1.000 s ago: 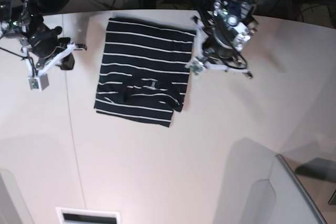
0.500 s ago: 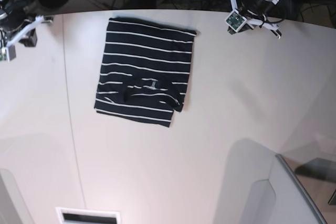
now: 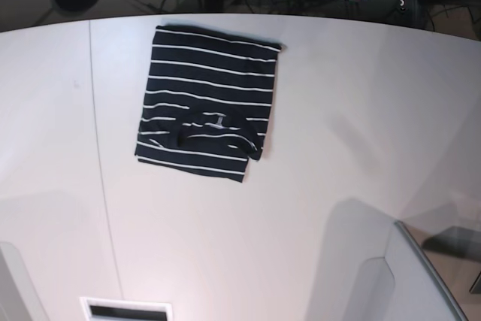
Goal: Layout the t-shirt on the table in an organized manner, then fold the t-shirt properly
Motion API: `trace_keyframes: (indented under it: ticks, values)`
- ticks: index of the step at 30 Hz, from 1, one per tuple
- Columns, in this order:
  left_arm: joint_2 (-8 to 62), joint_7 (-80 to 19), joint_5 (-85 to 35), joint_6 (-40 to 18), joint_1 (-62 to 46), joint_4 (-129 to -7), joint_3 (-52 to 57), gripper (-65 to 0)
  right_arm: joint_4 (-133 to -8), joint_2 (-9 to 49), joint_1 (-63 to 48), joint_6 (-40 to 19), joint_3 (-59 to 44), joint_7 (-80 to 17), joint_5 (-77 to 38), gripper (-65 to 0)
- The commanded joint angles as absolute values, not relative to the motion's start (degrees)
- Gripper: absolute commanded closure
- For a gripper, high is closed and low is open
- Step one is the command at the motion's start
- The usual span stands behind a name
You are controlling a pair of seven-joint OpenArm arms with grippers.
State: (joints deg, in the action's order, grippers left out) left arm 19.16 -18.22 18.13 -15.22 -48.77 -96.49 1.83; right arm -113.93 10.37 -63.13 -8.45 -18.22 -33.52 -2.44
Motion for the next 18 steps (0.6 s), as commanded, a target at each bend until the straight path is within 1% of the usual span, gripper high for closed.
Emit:
trace_keyframes:
  ticks: [1, 2, 4, 8, 11, 14, 18]
  values:
    - [19.6, -17.7, 18.2, -14.9, -49.7, -95.0, 2.1, 0.0, -113.8, 10.4, -64.7, -8.0, -17.5, -33.0, -1.5, -0.2]
    - [19.5, -16.7, 18.2, -14.9, -49.7, -92.9, 2.1, 0.0, -112.7, 10.4, -64.8, -8.0, -16.4, -32.9, -1.5, -0.2]
    - [18.7, -11.3, 18.2, -14.9, -49.7, -87.2, 2.1, 0.0, -108.7, 10.7, -64.3, -8.0, -13.3, -32.9, -1.5, -0.2]
    - [17.4, 3.9, 18.2, -14.9, -49.3, -73.2, 2.2, 0.0, -98.7, 10.8, -60.8, -8.0, -7.0, -33.2, -1.4, -0.2]
    - [15.4, 15.3, 18.2, -14.9, -46.5, -61.7, 2.2, 0.0, -90.6, 10.8, -56.6, -8.0, -2.6, -32.9, -1.4, -0.2]
    - [13.1, 21.6, 18.2, -14.9, -40.7, -46.9, 2.2, 0.0, -79.0, 10.8, -49.5, -8.0, 0.7, -32.8, -1.4, -0.2]
    - [11.3, 28.3, 18.7, -14.9, -30.2, -24.5, 2.2, 0.0, -57.0, 10.7, -37.3, -8.0, 4.7, -31.4, -1.5, -0.2]
